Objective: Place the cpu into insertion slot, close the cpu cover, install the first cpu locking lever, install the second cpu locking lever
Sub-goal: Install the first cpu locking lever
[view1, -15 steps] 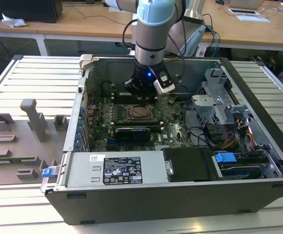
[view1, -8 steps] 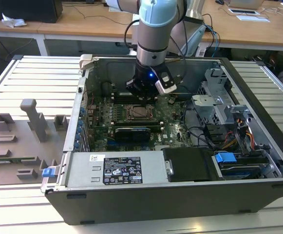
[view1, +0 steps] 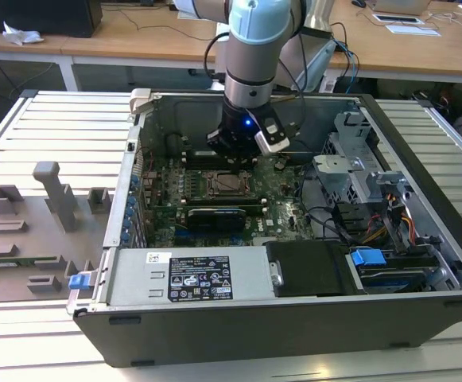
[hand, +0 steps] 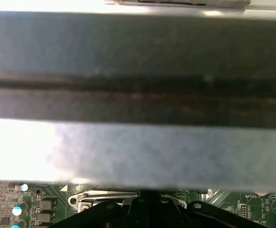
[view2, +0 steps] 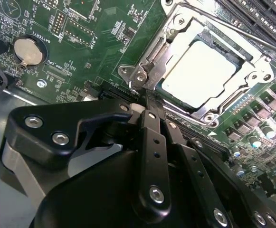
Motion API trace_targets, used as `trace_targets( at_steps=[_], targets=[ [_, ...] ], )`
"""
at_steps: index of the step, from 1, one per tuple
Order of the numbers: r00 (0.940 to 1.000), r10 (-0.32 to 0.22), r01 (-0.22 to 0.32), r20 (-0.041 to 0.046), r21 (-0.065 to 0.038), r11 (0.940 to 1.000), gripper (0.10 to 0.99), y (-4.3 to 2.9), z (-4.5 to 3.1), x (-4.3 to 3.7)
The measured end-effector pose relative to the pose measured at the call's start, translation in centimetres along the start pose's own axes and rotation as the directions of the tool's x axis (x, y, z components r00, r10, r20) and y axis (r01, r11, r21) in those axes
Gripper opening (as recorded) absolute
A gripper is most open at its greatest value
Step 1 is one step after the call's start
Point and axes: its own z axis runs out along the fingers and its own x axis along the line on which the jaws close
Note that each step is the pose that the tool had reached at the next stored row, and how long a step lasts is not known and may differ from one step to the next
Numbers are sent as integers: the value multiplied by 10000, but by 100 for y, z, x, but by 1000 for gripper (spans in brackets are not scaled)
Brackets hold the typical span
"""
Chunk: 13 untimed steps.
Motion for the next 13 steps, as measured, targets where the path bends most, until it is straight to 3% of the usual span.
trace_targets(
  at_steps=[1,2,3,4,5,9,13],
  targets=[
    [10000,2,-2,-4,36,10000,106,5,-68,3],
    [10000,2,-2,11,293,9996,106,5,-100,11],
    [10000,4,-5,4,682,9977,106,-9,-104,21],
    [10000,6,-6,-2,900,9959,106,-24,-106,26],
    [10000,5,-4,-7,980,9952,106,-44,-110,27],
    [10000,6,-5,-8,1022,9948,106,-194,-124,41],
    [10000,8,-7,-8,1024,9947,106,-224,-174,44]
  ],
)
